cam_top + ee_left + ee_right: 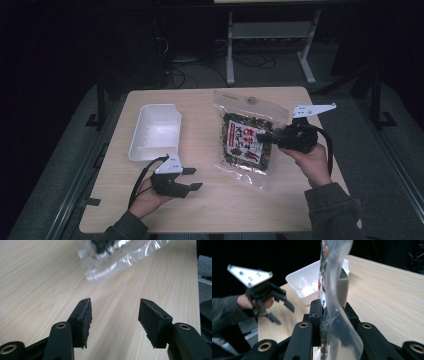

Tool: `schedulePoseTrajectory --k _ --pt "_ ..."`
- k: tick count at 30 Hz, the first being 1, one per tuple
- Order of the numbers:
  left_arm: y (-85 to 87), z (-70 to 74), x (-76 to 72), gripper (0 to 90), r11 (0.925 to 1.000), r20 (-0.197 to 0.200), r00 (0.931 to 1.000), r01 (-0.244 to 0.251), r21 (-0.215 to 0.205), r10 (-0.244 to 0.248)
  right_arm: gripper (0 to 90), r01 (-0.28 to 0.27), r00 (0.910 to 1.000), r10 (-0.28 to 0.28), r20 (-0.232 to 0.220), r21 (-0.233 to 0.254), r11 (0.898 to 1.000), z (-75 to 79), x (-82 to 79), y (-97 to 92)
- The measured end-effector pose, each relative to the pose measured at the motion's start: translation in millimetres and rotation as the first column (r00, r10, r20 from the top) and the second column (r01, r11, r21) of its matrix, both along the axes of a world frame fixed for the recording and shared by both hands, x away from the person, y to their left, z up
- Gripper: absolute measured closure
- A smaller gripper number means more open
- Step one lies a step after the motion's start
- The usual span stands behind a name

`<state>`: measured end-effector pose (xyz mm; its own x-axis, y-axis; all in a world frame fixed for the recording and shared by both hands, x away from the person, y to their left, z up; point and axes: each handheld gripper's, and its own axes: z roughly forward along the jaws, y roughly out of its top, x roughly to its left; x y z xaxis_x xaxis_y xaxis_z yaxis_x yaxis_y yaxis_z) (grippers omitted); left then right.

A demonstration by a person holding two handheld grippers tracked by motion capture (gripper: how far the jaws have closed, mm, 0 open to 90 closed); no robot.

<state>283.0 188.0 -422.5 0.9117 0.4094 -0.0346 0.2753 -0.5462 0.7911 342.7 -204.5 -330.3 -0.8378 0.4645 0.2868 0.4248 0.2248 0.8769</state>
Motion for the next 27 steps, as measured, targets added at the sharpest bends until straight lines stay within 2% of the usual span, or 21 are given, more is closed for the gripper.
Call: schedulePoseTrajectory --k 7,8,11,18,20,24,27 --pt "11.4 -1.8 -5.8 39.5 0.9996 0.016 0.9997 -0.017 0.022 0.016 74.5 0.066 0.9978 -0.066 0.012 0.010 0.998 8.7 5.8 13.0" --pt "14.6 -2.6 -7.4 38.7 0.9996 0.019 0.9996 -0.020 0.022 0.020 74.5 0.090 0.9958 -0.090 0.018 0.001 0.996 10.4 7.4 18.1" --pt "19.1 -4.3 -9.2 37.2 0.9992 0.018 0.9995 -0.028 0.028 0.027 74.5 0.116 0.9930 -0.116 0.025 -0.013 0.993 11.2 10.8 24.3" --pt "25.2 -5.7 -12.0 34.0 0.9980 0.027 0.9988 -0.043 0.046 0.042 74.5 0.150 0.9883 -0.150 0.030 -0.008 0.989 11.7 15.7 32.8" --pt "25.8 -6.1 -12.7 31.0 0.9981 0.029 0.9986 -0.045 0.043 0.044 74.5 0.164 0.9859 -0.163 0.036 -0.004 0.986 12.4 16.3 35.4" --pt "26.1 -7.6 -16.3 27.2 0.9954 0.042 0.9978 -0.054 0.079 0.051 74.5 0.213 0.9755 -0.213 0.055 0.007 0.977 16.3 17.8 41.6" --pt "26.9 -8.7 -18.3 25.6 0.9945 0.044 0.9976 -0.057 0.088 0.053 74.5 0.233 0.9701 -0.234 0.065 0.017 0.972 21.0 19.2 47.5"
